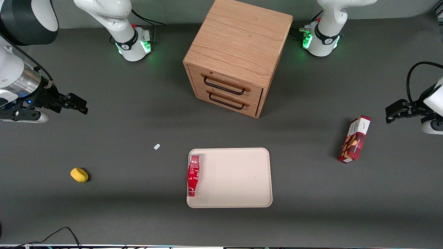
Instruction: Place coke bottle on tray
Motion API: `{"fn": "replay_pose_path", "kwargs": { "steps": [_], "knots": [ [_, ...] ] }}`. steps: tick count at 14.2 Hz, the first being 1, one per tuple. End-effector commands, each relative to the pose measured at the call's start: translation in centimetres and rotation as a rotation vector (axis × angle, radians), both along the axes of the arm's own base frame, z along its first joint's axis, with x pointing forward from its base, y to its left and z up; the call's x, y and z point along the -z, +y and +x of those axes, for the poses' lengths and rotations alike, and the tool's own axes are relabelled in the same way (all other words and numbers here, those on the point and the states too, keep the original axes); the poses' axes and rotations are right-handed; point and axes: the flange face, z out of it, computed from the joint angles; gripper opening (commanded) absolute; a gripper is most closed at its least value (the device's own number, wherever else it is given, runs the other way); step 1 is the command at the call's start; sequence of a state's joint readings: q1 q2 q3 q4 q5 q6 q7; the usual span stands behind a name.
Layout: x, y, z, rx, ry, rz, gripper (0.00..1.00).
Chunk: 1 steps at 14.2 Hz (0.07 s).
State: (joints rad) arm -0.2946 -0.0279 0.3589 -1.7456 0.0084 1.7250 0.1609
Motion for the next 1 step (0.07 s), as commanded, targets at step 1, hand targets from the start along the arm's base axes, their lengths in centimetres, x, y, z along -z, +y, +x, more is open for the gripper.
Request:
{"fn": "replay_pose_path", "kwargs": {
  "steps": [1],
  "knots": [
    [-0.58, 0.05, -0.6, -0.002, -0.009, 0.017, 1.0]
  ]
}}
